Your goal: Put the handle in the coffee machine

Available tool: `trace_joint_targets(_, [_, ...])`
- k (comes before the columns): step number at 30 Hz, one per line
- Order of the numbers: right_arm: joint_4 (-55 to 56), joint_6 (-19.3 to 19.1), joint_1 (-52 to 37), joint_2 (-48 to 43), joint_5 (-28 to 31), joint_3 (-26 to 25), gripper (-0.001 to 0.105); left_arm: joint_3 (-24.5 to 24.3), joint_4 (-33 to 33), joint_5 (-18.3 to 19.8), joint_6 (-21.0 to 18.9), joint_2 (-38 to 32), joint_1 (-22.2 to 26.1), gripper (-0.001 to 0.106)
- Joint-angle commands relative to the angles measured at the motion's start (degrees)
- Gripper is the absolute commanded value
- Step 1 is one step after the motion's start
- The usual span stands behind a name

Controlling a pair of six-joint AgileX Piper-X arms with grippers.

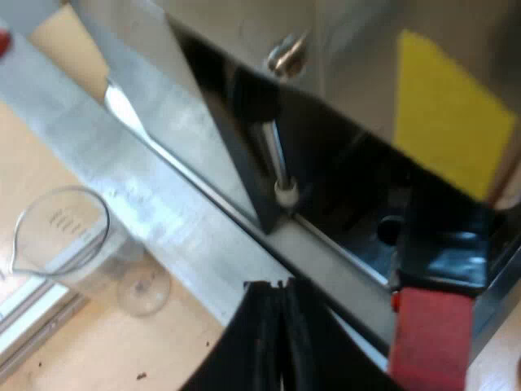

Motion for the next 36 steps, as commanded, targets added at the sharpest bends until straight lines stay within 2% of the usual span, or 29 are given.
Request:
trace_joint_targets(1, [-7.33,-0.48,0.17,-3.32,0.04,-1.46,0.023,-0.45,-0.8,-5.03,-0.04,2.8,-2.53,0.0])
trace_joint_targets(7, [-7.33,-0.48,0.17,-3.32,0.04,-1.46,0.023,-0.45,-0.33,-6.24,-0.04,5.71,-2.87,0.0])
trace_joint_targets(9, [-7.33,-0.48,0.17,-3.32,0.04,-1.46,0.023,-0.45,1.36,-6.23,0.48,5.92,-2.87,0.0])
trace_joint_targets(11, [-7.33,-0.48,0.17,-3.32,0.04,-1.46,0.023,-0.45,5.04,-6.23,3.51,5.89,-3.46,0.0])
trace_joint_targets(15, [-7.33,-0.48,0.17,-3.32,0.04,-1.46,0.023,-0.45,9.26,-5.57,6.43,5.89,-5.15,0.0])
trace_joint_targets(22, [-7.33,-0.63,0.17,-3.32,0.04,-1.46,0.023,-0.45,14.07,-5.09,6.42,5.89,-9.68,0.0])
trace_joint_targets(24, [-7.33,-0.63,0.17,-3.32,0.04,-1.46,0.023,-0.45,15.08,-3.57,5.8,5.89,-10.41,0.0])
trace_joint_targets(26, [-7.17,-0.63,0.28,-3.64,0.23,-1.46,0.023,-0.45,15.55,-0.79,3.07,5.58,-10.51,0.0])
trace_joint_targets(28, [-7.18,-0.77,0.22,-3.88,0.22,-1.46,0.023,-0.45,15.53,0.35,1.12,5.4,-10.51,0.0])
trace_joint_targets(32, [-7.18,-3.26,0.22,-4.52,0.22,-1.46,0.023,-0.45,15.68,1.14,-0.11,4.96,-10.51,0.0])
trace_joint_targets(36, [-6.74,-3.25,0.46,-4.66,0.36,-1.46,0.023,-0.45,15.67,2.42,-1.44,4.97,-10.51,0.0])
